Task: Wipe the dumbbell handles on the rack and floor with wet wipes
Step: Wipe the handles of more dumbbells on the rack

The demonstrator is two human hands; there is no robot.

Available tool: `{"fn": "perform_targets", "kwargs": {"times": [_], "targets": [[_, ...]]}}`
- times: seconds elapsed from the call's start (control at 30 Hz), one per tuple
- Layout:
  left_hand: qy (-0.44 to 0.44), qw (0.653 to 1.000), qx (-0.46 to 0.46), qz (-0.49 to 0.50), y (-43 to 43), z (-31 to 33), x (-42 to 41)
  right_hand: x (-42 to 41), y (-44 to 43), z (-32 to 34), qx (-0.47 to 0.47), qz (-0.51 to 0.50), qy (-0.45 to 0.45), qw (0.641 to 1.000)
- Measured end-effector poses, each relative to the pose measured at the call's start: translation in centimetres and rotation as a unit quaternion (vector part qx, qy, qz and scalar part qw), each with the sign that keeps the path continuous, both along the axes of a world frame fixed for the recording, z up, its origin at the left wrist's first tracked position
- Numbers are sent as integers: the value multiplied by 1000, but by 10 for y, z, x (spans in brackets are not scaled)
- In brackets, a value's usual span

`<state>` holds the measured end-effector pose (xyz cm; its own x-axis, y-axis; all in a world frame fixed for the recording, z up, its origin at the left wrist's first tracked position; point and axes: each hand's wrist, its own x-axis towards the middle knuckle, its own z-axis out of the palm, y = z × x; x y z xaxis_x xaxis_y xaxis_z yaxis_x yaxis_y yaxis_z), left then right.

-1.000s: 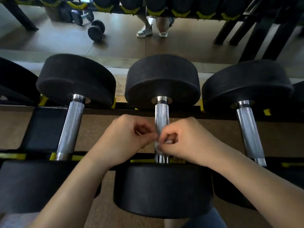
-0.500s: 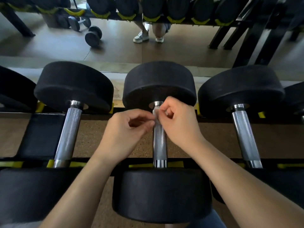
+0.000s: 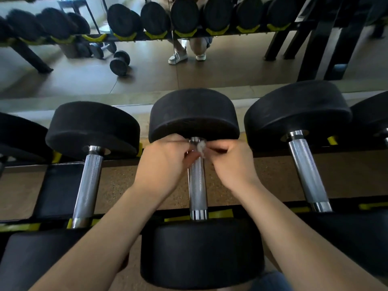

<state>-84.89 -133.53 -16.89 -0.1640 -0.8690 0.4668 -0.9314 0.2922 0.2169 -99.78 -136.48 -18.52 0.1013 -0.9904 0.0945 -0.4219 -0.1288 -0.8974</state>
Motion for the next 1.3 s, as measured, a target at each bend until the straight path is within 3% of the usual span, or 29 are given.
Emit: {"fn": "perform_targets", "kwargs": {"times": [0.1, 0.23, 0.33, 0.6, 0.73, 0.9, 1.0, 1.07, 1.2, 1.3], "targets": [[107, 994, -5, 13, 3, -3, 1, 4, -3, 2, -84, -50, 11, 995], [-12, 998, -9, -64, 4, -6, -7, 5, -7, 0, -92, -36, 10, 995], [-64, 996, -16, -57, 2, -7, 0, 1, -1, 1, -62, 15, 2, 998], [-14, 999, -32, -11, -1, -1, -6, 4, -3, 3, 21, -17, -81, 996], [-44, 998, -12, -46, 0, 3, -6, -1, 1, 11, 8, 27, -28, 999], [-33, 999, -21, -2, -5, 5, -11, -17, 19, 26, 8, 107, 67, 992], [17, 999, -19, 21, -11, 6, -10, -29, 51, 17, -37, 94, 105, 989], [41, 999, 23, -27, -6, 5, -10, -39, 72, 9, -58, 92, 71, 991], [-19, 980, 122, -154, 17, 3, -13, -54, 97, -5, -99, 117, -8, 988], [-53, 990, 72, -113, 6, 8, -12, -58, 108, -13, -121, 124, -12, 985]]}}
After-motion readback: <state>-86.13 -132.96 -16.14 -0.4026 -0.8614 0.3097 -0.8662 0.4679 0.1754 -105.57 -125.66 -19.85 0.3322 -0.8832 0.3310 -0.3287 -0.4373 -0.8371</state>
